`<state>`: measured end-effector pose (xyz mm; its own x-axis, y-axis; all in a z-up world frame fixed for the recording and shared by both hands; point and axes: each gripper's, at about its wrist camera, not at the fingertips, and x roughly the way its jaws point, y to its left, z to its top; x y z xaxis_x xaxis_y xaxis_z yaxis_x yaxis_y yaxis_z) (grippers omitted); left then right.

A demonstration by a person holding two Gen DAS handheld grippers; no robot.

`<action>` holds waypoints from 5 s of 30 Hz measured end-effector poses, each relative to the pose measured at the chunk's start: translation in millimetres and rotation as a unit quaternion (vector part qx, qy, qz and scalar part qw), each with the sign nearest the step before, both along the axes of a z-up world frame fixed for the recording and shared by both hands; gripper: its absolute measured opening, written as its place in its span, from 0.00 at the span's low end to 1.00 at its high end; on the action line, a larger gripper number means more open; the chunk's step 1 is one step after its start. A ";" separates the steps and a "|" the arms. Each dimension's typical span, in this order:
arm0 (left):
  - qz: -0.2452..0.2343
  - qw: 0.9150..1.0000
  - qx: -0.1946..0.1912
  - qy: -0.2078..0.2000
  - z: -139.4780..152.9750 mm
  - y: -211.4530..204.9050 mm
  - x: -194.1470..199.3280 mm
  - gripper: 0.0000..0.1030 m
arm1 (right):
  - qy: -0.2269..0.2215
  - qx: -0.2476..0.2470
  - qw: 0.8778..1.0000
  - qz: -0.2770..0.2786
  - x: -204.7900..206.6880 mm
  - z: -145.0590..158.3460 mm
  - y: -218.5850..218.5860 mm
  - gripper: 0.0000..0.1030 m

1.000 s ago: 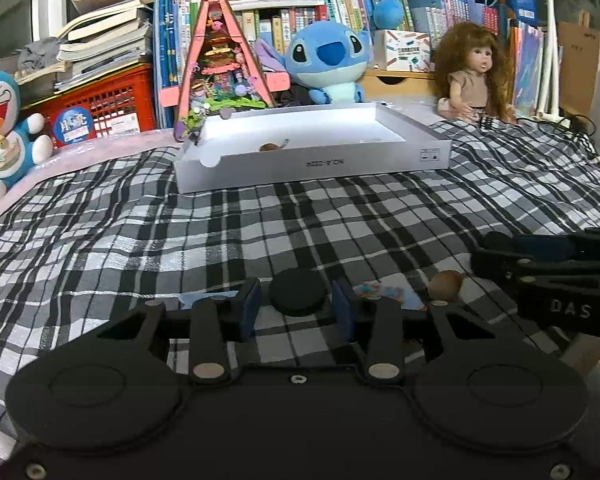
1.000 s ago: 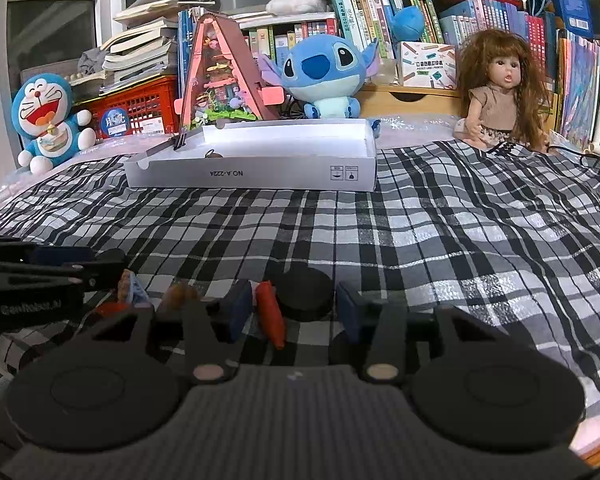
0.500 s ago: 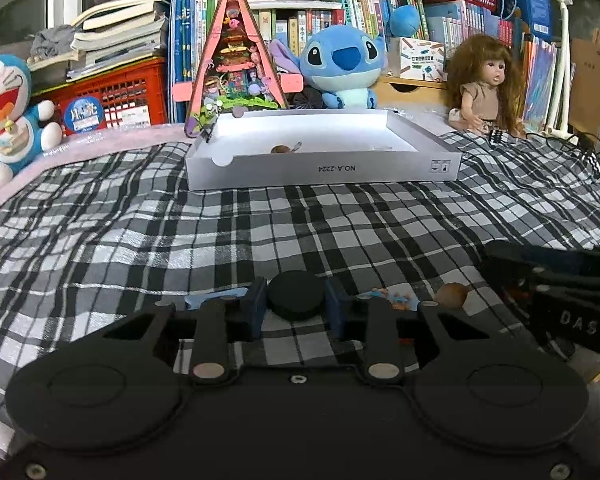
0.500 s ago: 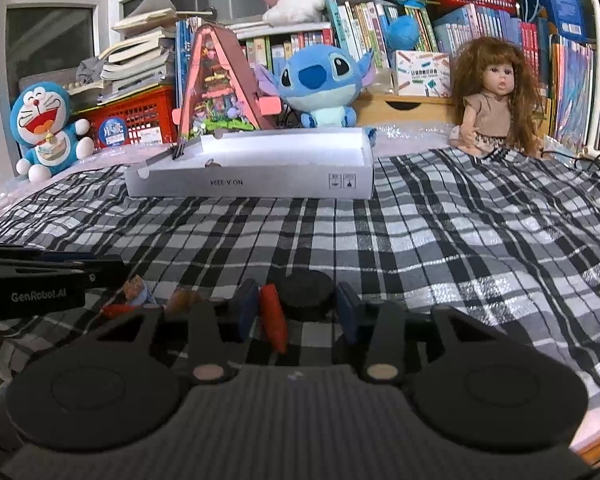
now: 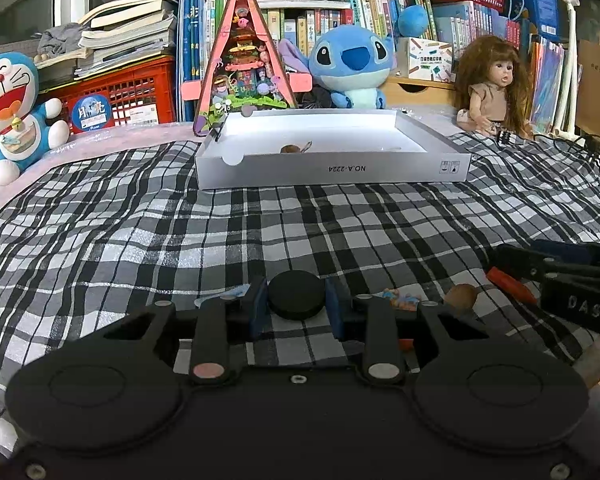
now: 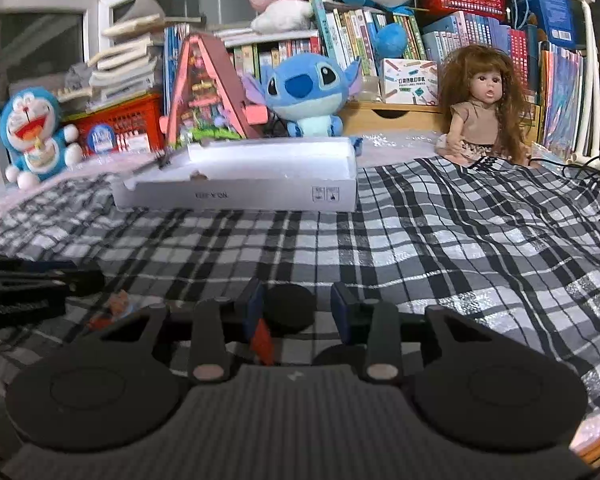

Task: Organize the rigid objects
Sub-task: 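Grasp a black round puck with the left tool while the right tool grasps another puck, then carry the puck in the left tool while the right tool carries its puck over the tray, then lower and open the left tool to drop its puck while the right tool releases its puck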

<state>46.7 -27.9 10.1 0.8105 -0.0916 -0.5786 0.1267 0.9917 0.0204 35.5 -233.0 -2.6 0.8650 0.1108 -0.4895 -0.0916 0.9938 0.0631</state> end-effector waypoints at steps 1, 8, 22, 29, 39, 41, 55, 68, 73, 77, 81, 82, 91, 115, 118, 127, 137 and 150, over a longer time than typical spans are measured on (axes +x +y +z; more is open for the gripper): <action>0.000 1.000 0.001 0.001 -0.9 -0.3 0.1 0.28 | 0.004 -0.006 1.000 0.002 1.4 -1.5 1.6 0.43; -0.001 1.000 0.008 0.000 -3.2 -2.0 0.1 0.29 | 0.000 -0.024 1.000 0.006 5.5 -4.2 10.3 0.43; 0.000 1.000 0.008 -0.001 -1.8 -0.3 2.8 0.29 | -0.008 -0.016 1.000 0.004 4.6 -4.6 8.6 0.60; 0.001 1.000 0.008 -0.001 -1.8 0.6 3.6 0.29 | -0.008 -0.007 1.000 -0.029 7.2 -0.5 -5.9 0.61; 0.001 1.000 0.009 -0.002 -2.3 0.5 3.3 0.29 | -0.011 -0.050 0.999 0.008 0.1 -5.6 12.1 0.61; 0.001 1.000 0.010 -0.002 -2.3 0.4 3.3 0.29 | -0.009 -0.049 0.999 0.012 1.4 -6.5 14.3 0.59; -0.001 1.000 0.007 -0.006 3.1 0.6 9.2 0.28 | 0.005 -0.015 1.000 0.013 7.5 -3.0 8.5 0.36; -0.015 1.000 -0.003 -0.015 26.5 1.4 28.6 0.28 | 0.007 0.012 1.000 0.020 21.3 10.7 8.1 0.36; -0.020 1.000 -0.006 -0.021 39.5 1.1 41.2 0.28 | 0.006 0.021 1.000 0.021 32.9 21.2 7.3 0.36; -0.024 0.999 -0.015 -0.020 49.1 1.9 54.9 0.28 | 0.009 0.029 0.999 0.021 44.0 28.1 4.8 0.36; -0.024 0.999 -0.015 -0.022 56.9 -0.3 68.7 0.28 | 0.017 0.038 0.999 0.021 56.8 33.5 2.4 0.36; -0.025 0.999 -0.016 -0.022 58.7 -0.5 72.1 0.28 | 0.018 0.040 0.999 0.021 59.2 34.5 2.0 0.36; -0.021 0.999 -0.036 -0.004 63.9 -3.7 100.9 0.28 | 0.030 0.047 0.998 0.024 85.7 41.6 -0.7 0.36; 0.015 0.996 -0.070 0.046 53.3 -4.9 186.5 0.28 | 0.071 0.069 0.995 0.027 157.6 50.5 -8.4 0.36; 0.020 0.996 -0.072 0.050 50.2 -5.1 191.9 0.28 | 0.076 0.071 0.994 0.022 164.1 48.3 -9.8 0.36; 0.020 0.995 -0.075 0.056 50.9 -2.3 204.2 0.28 | 0.082 0.070 0.994 0.016 177.8 46.0 -13.1 0.36; -0.006 0.993 -0.088 0.080 55.8 -0.2 225.6 0.28 | 0.092 0.070 0.993 0.019 193.8 48.8 -14.4 0.36; -0.005 0.987 -0.098 0.124 47.0 1.9 274.1 0.28 | 0.155 0.096 0.983 0.014 252.9 47.7 -17.7 0.36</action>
<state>320.8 -25.9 57.2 0.6446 -0.2296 -0.7292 0.1143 0.9721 -0.2050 288.5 -250.7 45.1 0.6720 0.2485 -0.6976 -0.0661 0.9584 0.2777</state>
